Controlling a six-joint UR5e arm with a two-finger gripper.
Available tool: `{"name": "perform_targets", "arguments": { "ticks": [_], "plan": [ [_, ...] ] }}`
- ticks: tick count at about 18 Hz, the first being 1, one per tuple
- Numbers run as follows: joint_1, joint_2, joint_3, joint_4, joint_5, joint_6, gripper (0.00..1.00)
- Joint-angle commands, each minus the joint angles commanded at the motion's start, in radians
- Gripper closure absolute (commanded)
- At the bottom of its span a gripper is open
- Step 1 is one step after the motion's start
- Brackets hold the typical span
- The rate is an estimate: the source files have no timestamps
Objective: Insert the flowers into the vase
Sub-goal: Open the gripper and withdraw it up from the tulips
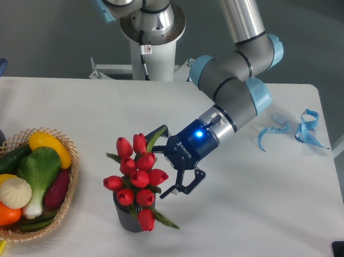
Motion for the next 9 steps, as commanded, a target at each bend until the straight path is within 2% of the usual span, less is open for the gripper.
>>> {"name": "perform_targets", "arguments": {
  "ticks": [5,9],
  "plan": [
    [0.052,0.011,-0.011,0.002,0.029,0.006,0.0],
    [0.115,0.052,-0.011,-0.002,0.064,0.035,0.0]
  ]
}}
